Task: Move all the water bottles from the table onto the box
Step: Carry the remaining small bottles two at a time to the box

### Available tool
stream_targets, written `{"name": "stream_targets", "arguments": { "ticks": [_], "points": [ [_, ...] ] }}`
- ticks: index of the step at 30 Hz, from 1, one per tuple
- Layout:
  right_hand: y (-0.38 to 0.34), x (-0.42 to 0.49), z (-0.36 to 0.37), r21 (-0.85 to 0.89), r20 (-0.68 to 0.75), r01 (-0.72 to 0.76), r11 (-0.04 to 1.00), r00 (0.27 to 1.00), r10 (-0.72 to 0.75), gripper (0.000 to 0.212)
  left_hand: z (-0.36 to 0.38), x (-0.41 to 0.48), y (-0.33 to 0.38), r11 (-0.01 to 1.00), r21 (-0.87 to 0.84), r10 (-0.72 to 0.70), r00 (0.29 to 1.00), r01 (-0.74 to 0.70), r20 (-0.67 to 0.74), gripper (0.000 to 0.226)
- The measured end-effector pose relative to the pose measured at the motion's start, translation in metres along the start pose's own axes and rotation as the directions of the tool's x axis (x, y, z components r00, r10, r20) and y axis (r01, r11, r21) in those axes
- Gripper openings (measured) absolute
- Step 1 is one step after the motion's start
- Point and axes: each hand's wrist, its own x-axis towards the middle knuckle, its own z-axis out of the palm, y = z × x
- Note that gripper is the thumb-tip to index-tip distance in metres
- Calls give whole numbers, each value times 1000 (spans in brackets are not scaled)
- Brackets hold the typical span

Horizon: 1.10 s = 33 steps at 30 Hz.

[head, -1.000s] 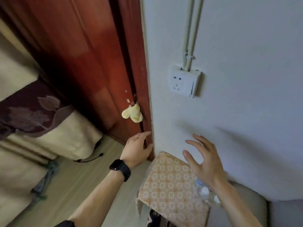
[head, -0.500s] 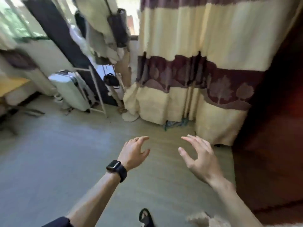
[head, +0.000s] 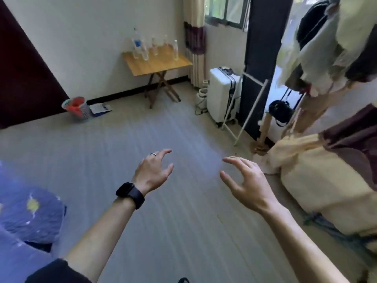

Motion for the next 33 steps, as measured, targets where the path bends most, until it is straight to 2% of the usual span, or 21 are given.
{"name": "stream_targets", "arguments": {
  "ticks": [5,11,21,28,33],
  "points": [
    [8,72,38,18,128,29,999,991,-31,44,-5,55,-42,993,-8,-118,993,118,-4,52],
    [35,187,60,70,195,78,995,977,-90,45,5,143,-34,984,-86,-158,987,159,19,49],
    [36,447,45,6,130,310,951,942,-309,47,-64,341,-21,979,-38,-205,952,201,-230,47],
    [34,594,74,2,86,340,940,937,-339,50,-105,460,-73,974,17,-212,930,228,-301,48],
    [26,702,110,-17,63,347,938,936,-345,50,-129,564,-128,972,-69,-236,927,226,-292,49]
  ]
}}
